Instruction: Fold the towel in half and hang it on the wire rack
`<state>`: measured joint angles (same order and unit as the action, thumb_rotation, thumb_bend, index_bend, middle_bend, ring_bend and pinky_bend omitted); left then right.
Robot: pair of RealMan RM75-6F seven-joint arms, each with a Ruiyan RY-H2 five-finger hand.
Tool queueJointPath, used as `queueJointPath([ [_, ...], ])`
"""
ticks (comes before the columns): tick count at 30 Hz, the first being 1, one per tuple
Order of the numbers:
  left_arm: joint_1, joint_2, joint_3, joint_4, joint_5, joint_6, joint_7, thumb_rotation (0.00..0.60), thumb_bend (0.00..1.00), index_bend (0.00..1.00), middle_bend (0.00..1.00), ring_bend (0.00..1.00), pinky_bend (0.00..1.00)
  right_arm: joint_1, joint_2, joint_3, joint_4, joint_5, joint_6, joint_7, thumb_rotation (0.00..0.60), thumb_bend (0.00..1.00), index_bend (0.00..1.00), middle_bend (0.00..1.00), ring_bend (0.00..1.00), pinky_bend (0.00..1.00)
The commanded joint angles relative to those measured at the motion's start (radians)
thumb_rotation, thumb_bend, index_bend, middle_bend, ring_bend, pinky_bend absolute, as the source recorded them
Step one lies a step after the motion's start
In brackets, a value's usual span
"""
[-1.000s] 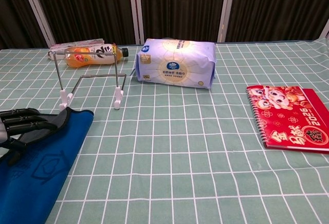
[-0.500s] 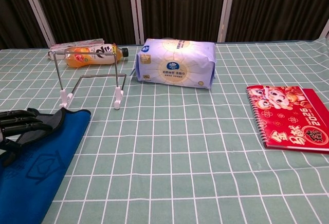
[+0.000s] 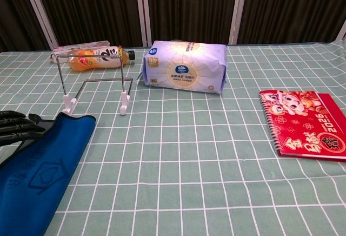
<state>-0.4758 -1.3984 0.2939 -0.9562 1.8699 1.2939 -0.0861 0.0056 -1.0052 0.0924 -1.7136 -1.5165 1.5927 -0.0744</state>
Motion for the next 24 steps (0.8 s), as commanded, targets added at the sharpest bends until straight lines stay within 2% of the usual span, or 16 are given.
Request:
queueJointPath([
  [1,0.024,0.049,-0.001,-0.033,-0.003,0.059,-0.025,0.600,0.09,0.00,0.00,0.00,0.00,-0.001,0.003,-0.001,-0.002,-0.004,0.002,0.005,0.600,0.00,0.00,0.00,0.00,0.00],
  [5,0.059,0.106,-0.005,-0.083,-0.001,0.146,-0.050,0.600,0.09,0.00,0.00,0.00,0.00,-0.006,0.008,-0.007,-0.005,-0.021,0.013,0.018,0.600,0.00,0.00,0.00,0.00,0.00],
  [10,0.084,0.136,0.003,-0.117,0.017,0.194,-0.069,0.600,0.09,0.01,0.00,0.00,0.00,-0.007,0.012,-0.009,-0.004,-0.025,0.013,0.029,0.600,0.00,0.00,0.00,0.00,0.00],
  [13,0.101,0.148,0.028,-0.149,0.040,0.201,-0.076,0.600,0.09,0.11,0.00,0.00,0.00,-0.007,0.015,-0.011,-0.003,-0.030,0.013,0.038,0.600,0.00,0.00,0.00,0.00,0.00],
  [16,0.109,0.151,0.053,-0.190,0.064,0.183,-0.081,0.600,0.13,0.33,0.00,0.00,0.00,-0.008,0.018,-0.014,-0.001,-0.036,0.013,0.049,0.600,0.00,0.00,0.00,0.00,0.00],
  [18,0.109,0.147,0.063,-0.204,0.077,0.165,-0.072,0.600,0.18,0.42,0.00,0.00,0.00,-0.008,0.019,-0.015,0.000,-0.037,0.013,0.054,0.600,0.00,0.00,0.00,0.00,0.00],
  [20,0.111,0.134,0.068,-0.210,0.088,0.144,-0.049,0.600,0.22,0.47,0.00,0.00,0.00,-0.009,0.020,-0.016,0.001,-0.038,0.013,0.058,0.600,0.00,0.00,0.00,0.00,0.00],
  [24,0.113,0.099,0.068,-0.212,0.103,0.120,-0.031,0.600,0.30,0.49,0.00,0.00,0.00,-0.009,0.022,-0.018,0.002,-0.041,0.014,0.064,0.600,0.00,0.00,0.00,0.00,0.00],
])
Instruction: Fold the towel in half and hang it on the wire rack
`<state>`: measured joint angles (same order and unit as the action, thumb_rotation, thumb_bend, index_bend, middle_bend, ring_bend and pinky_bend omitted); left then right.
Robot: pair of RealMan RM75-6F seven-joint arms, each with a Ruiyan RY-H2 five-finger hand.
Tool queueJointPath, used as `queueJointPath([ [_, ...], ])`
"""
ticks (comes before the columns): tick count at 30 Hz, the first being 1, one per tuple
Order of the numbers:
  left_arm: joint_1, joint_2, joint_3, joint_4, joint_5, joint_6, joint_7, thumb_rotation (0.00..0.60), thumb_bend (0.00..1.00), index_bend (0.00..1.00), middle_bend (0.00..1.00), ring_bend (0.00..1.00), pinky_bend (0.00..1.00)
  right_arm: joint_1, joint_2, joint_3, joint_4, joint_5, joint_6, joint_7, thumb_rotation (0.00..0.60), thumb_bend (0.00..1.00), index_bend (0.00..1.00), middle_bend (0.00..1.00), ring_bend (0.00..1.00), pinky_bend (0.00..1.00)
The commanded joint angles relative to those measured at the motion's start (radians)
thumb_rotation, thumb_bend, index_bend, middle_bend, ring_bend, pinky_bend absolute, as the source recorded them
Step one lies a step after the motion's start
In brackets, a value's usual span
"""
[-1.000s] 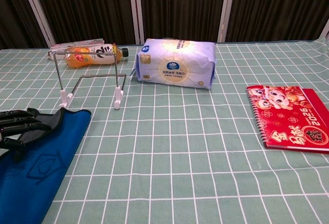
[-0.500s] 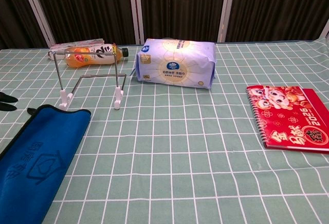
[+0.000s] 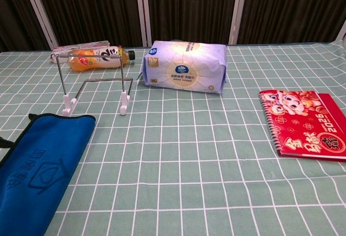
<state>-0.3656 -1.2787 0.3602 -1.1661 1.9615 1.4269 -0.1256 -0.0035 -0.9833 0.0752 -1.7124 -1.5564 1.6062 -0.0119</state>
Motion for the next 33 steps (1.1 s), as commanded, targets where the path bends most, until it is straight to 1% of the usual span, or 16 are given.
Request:
queueJointPath([
  [1,0.002,-0.030,0.001,-0.001,0.016,-0.017,0.010,0.600,0.31,0.49,0.00,0.00,0.00,0.000,0.001,0.000,0.001,0.000,0.001,0.002,0.600,0.00,0.00,0.00,0.00,0.00],
  [4,0.002,-0.052,0.002,0.008,0.025,-0.031,0.015,0.600,0.34,0.51,0.00,0.00,0.00,0.000,0.002,0.001,0.002,0.002,-0.001,0.007,0.600,0.00,0.00,0.00,0.00,0.00],
  [7,0.002,-0.063,0.007,0.022,0.032,-0.045,0.021,0.600,0.34,0.55,0.00,0.00,0.00,0.000,0.003,0.003,0.004,0.007,-0.001,0.012,0.600,0.00,0.00,0.00,0.00,0.00],
  [10,0.008,-0.063,0.010,0.039,0.030,-0.044,0.011,0.600,0.34,0.56,0.00,0.00,0.00,0.000,0.004,0.004,0.006,0.013,-0.003,0.016,0.600,0.00,0.00,0.00,0.00,0.00],
  [15,0.026,-0.067,0.016,0.083,0.025,-0.032,-0.015,0.600,0.34,0.56,0.00,0.00,0.00,0.000,0.005,0.005,0.009,0.017,-0.005,0.021,0.600,0.00,0.00,0.00,0.00,0.00],
  [19,0.039,-0.088,0.016,0.126,0.023,-0.025,-0.035,0.600,0.34,0.56,0.00,0.00,0.00,0.000,0.005,0.004,0.007,0.014,-0.005,0.018,0.600,0.00,0.00,0.00,0.00,0.00],
  [22,0.045,-0.115,0.015,0.163,0.028,-0.016,-0.051,0.600,0.34,0.52,0.00,0.00,0.00,0.001,0.005,0.002,0.005,0.012,-0.007,0.014,0.600,0.00,0.00,0.00,0.00,0.00],
  [25,0.046,-0.138,0.012,0.192,0.037,-0.006,-0.055,0.600,0.34,0.51,0.00,0.00,0.00,0.000,0.004,0.002,0.003,0.010,-0.005,0.011,0.600,0.00,0.00,0.00,0.00,0.00],
  [33,0.036,-0.154,0.009,0.197,0.042,-0.016,-0.050,0.600,0.34,0.51,0.00,0.00,0.00,0.000,0.006,0.004,0.004,0.015,-0.006,0.016,0.600,0.00,0.00,0.00,0.00,0.00],
])
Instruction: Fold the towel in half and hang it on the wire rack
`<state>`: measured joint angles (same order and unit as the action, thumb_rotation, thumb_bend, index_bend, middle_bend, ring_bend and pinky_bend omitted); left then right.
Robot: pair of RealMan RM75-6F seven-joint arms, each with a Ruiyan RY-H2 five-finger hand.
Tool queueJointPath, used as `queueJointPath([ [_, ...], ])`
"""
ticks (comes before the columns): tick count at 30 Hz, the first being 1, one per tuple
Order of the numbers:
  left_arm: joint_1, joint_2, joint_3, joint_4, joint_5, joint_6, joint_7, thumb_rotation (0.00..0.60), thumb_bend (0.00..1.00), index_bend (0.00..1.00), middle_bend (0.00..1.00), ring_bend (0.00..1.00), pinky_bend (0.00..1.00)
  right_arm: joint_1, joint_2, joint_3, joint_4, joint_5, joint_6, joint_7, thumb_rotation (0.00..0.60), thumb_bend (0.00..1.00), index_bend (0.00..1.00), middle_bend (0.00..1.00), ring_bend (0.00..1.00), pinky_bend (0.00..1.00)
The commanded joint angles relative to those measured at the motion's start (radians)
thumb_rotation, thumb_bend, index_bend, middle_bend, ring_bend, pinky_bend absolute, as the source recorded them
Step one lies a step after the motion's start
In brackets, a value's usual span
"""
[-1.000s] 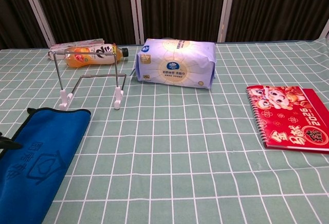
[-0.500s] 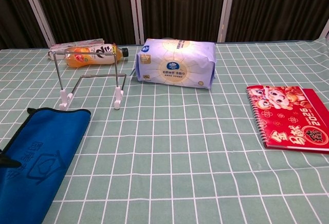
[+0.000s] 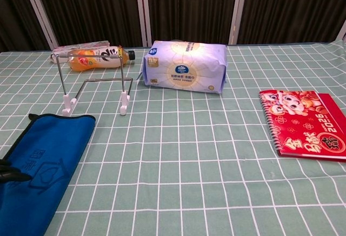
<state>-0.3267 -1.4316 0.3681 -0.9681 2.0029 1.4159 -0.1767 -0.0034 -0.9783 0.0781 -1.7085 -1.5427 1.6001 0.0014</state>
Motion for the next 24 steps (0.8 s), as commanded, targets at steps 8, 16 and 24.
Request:
queueJointPath([
  [8,-0.005,0.001,0.001,0.003,-0.009,-0.018,-0.004,0.600,0.34,0.51,0.00,0.00,0.00,0.000,0.005,0.002,0.003,0.003,0.000,0.016,0.600,0.00,0.00,0.00,0.00,0.00],
  [16,0.000,-0.004,0.006,0.023,-0.014,-0.019,-0.020,0.600,0.34,0.51,0.00,0.00,0.00,-0.002,0.007,0.001,0.002,0.002,0.001,0.019,0.600,0.00,0.00,0.00,0.00,0.00],
  [24,-0.004,-0.018,0.003,0.035,-0.013,-0.021,-0.022,0.600,0.34,0.50,0.00,0.00,0.00,-0.004,0.010,0.001,-0.001,0.000,0.006,0.023,0.600,0.00,0.00,0.00,0.00,0.00],
])
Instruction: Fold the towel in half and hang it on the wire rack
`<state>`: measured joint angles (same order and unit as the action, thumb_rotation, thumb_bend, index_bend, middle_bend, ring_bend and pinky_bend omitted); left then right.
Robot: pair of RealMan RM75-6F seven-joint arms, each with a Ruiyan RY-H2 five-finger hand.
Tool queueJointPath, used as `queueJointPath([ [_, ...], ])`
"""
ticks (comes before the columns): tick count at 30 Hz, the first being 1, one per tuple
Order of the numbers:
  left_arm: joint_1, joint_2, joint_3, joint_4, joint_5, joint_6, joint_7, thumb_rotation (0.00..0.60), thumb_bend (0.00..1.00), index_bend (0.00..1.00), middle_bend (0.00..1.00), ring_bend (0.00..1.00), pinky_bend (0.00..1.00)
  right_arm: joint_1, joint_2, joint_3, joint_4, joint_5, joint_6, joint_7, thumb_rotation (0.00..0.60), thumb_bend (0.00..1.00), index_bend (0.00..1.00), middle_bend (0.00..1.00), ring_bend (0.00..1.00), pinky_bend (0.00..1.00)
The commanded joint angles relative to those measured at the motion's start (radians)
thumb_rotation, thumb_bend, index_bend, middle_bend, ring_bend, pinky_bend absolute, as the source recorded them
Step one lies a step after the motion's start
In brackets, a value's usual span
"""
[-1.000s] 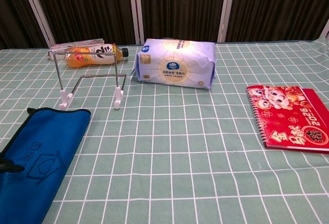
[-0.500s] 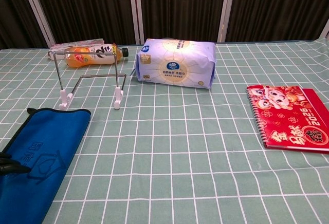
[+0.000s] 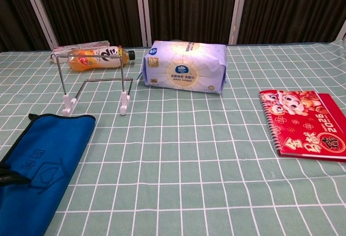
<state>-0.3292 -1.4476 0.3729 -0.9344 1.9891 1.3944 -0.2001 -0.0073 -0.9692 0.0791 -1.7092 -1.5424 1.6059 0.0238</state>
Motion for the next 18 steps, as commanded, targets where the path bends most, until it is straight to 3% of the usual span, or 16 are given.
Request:
queueJointPath([
  [1,-0.002,-0.004,-0.002,0.002,0.000,0.000,0.002,0.600,0.34,0.50,0.00,0.00,0.00,-0.001,0.001,0.000,0.000,0.000,0.001,0.002,0.600,0.00,0.00,0.00,0.00,0.00],
  [11,-0.009,-0.010,-0.001,-0.008,0.001,-0.013,0.015,0.600,0.35,0.50,0.00,0.00,0.00,-0.002,0.003,0.000,0.001,-0.001,0.003,0.008,0.600,0.00,0.00,0.00,0.00,0.00],
  [18,-0.014,-0.009,0.000,-0.018,-0.002,-0.022,0.020,0.600,0.42,0.50,0.00,0.00,0.00,-0.002,0.005,0.001,0.000,-0.001,0.004,0.012,0.600,0.00,0.00,0.00,0.00,0.00],
])
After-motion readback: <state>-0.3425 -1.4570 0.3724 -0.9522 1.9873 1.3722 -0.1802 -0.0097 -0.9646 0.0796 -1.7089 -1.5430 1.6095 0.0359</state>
